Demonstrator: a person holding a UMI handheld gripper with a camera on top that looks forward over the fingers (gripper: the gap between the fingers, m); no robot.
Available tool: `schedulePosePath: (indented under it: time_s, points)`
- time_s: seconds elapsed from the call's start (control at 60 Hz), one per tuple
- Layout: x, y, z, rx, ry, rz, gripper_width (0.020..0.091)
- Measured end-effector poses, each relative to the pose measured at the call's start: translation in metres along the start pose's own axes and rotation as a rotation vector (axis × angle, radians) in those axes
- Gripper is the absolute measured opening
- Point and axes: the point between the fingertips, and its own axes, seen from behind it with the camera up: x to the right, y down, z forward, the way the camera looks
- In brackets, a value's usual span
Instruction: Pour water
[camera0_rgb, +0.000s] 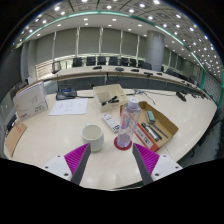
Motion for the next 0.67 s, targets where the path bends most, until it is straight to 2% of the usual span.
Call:
schedulePosePath:
  time_s: [0.333, 0.667]
  points:
    - [-0.065, 0.013, -0.134, 0.003, 0.002, -0.029, 0.0858]
    - [-0.096, 0.030, -0.172, 0.009, -0.036, -0.086, 0.0859]
